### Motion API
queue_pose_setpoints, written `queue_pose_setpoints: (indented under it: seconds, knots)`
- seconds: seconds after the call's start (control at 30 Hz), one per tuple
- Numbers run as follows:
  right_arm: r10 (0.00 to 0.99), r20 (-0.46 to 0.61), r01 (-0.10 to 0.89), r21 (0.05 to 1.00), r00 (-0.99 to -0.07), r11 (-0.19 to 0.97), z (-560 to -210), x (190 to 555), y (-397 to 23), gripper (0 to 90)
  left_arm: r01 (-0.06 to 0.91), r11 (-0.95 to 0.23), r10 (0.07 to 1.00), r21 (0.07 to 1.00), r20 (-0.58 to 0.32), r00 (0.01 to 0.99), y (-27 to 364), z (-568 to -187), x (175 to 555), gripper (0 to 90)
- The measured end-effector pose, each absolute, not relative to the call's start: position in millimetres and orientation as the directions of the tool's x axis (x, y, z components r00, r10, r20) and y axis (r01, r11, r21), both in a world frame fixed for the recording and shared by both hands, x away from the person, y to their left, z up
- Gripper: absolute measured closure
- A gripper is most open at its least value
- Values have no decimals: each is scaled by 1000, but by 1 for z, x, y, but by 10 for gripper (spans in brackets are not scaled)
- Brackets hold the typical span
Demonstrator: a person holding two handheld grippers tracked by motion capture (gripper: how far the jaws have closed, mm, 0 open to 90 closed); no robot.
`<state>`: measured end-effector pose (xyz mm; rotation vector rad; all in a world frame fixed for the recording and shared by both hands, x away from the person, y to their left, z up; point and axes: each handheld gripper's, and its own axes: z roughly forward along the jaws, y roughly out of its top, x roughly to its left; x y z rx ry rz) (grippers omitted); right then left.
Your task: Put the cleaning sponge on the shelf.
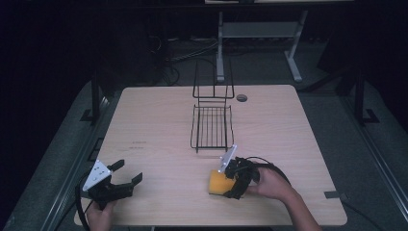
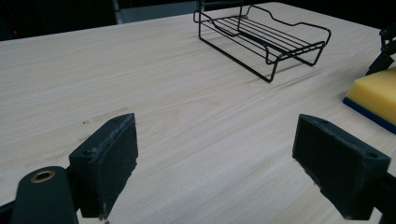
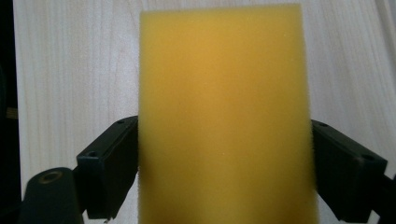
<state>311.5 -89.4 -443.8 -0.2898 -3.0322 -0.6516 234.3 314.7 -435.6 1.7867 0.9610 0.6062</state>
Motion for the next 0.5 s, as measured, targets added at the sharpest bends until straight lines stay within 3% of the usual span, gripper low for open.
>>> queue_pose_setpoints:
  seconds: [0.5]
  knots:
    - [168,54,176,395,-984,902,-445,311,-91,195,338,-205,827,918,-22,562,315,-435,234,134]
